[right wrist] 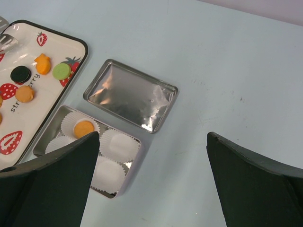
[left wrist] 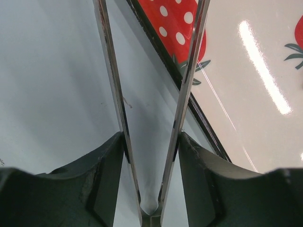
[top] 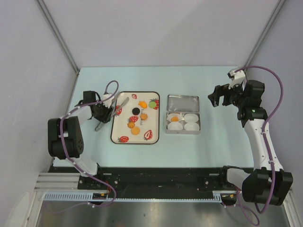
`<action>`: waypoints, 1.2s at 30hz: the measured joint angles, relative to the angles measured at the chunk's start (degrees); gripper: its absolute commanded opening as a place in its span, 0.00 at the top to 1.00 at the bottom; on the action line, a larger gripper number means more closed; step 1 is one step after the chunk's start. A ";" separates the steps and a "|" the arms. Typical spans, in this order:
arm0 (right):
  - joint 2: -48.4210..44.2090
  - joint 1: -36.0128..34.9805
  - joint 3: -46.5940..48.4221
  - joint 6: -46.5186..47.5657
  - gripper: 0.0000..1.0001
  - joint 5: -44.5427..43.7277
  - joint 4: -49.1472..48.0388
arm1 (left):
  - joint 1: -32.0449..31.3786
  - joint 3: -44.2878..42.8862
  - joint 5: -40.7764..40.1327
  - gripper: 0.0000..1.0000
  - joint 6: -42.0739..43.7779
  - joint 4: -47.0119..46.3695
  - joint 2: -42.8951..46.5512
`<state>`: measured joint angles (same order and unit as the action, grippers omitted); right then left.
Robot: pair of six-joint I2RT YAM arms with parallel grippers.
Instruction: Pack the cookies
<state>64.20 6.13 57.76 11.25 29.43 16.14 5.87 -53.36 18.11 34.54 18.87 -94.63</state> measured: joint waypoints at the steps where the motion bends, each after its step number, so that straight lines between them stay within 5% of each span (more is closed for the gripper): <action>1: -0.02 0.02 0.00 0.00 0.00 0.00 0.00 | 0.00 0.00 0.00 0.46 0.00 -0.07 -0.07; 24: -0.02 0.37 0.00 0.00 0.00 0.00 0.02 | 0.00 0.09 0.74 0.55 -0.02 0.26 -0.63; 36: 0.00 0.37 0.00 0.00 0.00 0.02 0.02 | 0.00 -2.54 6.95 0.53 -1.03 9.07 10.49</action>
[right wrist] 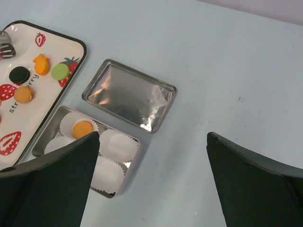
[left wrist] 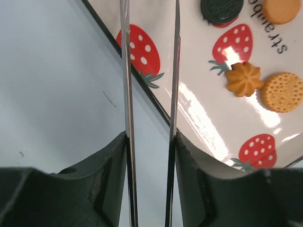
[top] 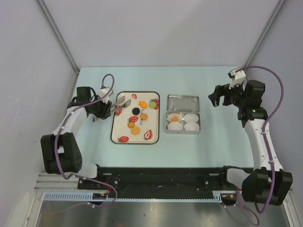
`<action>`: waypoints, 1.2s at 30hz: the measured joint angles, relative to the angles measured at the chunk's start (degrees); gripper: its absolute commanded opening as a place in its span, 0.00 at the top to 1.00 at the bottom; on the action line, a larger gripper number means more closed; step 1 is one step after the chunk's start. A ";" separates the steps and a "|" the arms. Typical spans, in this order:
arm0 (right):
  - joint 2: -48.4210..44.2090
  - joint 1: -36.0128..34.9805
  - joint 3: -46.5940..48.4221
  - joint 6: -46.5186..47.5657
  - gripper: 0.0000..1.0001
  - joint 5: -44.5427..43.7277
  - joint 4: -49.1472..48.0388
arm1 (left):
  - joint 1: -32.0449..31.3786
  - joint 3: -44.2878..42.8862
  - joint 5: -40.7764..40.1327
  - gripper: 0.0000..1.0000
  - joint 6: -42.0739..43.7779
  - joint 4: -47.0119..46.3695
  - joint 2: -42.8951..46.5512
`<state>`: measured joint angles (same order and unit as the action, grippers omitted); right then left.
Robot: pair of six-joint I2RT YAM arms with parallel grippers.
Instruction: Pack the cookies
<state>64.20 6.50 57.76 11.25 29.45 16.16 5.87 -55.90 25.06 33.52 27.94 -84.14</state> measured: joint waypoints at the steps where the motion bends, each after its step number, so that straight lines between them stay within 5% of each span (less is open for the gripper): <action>1: -0.02 0.00 0.00 0.00 0.00 0.00 -0.02 | 0.00 -0.44 0.68 0.52 -0.11 0.72 1.01; 17: 0.00 0.00 0.00 0.00 0.00 -0.02 -0.02 | -4.15 -2.10 5.66 0.52 -2.10 7.41 9.14; 36: 0.00 0.26 0.00 0.00 0.00 0.00 0.00 | -12.52 -2.10 4.42 0.53 -5.55 4.37 7.82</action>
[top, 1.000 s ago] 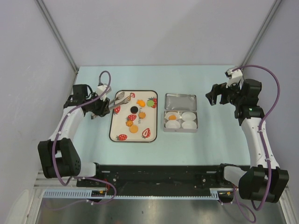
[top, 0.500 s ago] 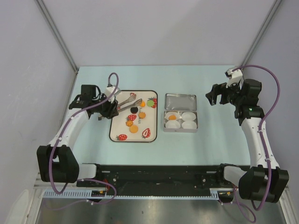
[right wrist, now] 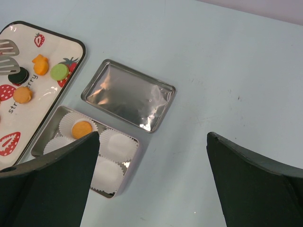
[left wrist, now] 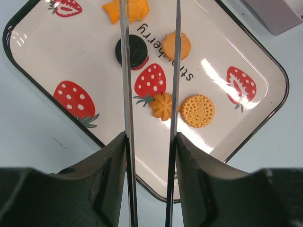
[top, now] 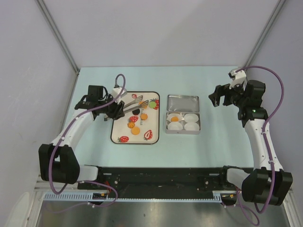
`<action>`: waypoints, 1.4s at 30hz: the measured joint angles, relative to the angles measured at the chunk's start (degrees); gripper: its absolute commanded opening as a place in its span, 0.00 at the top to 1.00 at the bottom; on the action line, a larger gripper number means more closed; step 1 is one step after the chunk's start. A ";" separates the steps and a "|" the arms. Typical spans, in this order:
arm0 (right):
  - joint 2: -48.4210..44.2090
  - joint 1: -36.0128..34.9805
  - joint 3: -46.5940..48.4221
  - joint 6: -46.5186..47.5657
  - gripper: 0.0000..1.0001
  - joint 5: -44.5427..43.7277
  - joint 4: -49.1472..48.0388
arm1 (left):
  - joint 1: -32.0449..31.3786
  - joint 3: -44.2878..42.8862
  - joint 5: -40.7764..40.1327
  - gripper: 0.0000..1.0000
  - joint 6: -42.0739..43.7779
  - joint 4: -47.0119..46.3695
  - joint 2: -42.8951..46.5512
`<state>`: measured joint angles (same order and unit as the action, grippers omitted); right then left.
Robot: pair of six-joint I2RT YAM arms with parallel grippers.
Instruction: Pack the cookies
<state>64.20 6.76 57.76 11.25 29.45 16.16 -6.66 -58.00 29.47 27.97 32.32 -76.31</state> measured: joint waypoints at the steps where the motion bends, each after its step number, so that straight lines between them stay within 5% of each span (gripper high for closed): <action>1: 0.00 0.00 0.00 0.00 0.00 0.00 0.00 | -0.26 0.00 -0.15 0.53 -0.09 -0.13 -0.04; 42: 0.37 0.28 0.00 0.02 0.00 0.42 0.02 | -2.34 9.70 -3.48 0.51 3.56 2.10 6.91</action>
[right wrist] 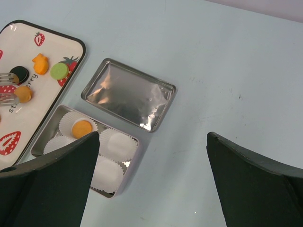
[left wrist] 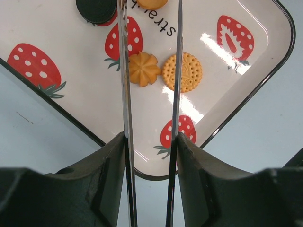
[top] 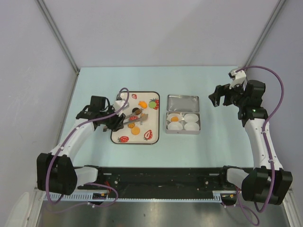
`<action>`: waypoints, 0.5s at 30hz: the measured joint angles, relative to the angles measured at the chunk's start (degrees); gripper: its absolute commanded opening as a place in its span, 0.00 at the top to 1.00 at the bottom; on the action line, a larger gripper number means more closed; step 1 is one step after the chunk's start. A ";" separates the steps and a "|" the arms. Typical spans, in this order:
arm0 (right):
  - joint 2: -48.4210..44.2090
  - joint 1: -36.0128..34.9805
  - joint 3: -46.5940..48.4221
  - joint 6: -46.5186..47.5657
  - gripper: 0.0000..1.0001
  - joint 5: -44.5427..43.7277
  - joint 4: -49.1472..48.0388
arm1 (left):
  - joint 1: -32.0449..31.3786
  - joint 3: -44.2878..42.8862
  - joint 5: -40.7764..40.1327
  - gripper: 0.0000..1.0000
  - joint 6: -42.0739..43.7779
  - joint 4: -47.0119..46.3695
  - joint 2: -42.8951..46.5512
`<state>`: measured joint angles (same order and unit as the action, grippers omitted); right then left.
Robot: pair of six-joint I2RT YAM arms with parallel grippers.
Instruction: Pack the cookies
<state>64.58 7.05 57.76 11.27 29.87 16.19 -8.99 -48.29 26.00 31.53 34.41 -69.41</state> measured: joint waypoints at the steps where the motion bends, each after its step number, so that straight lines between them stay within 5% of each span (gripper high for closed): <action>1: 0.04 0.00 0.00 0.00 0.00 0.00 0.00 | -0.04 0.00 -0.11 0.50 0.00 -0.04 -0.28; 15: 0.13 0.09 0.00 0.02 0.00 0.00 0.00 | -1.18 0.00 -0.37 0.50 0.00 -1.11 -2.43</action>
<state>64.71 7.14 57.76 11.29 29.87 16.19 -10.17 -48.29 25.63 31.53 33.30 -71.83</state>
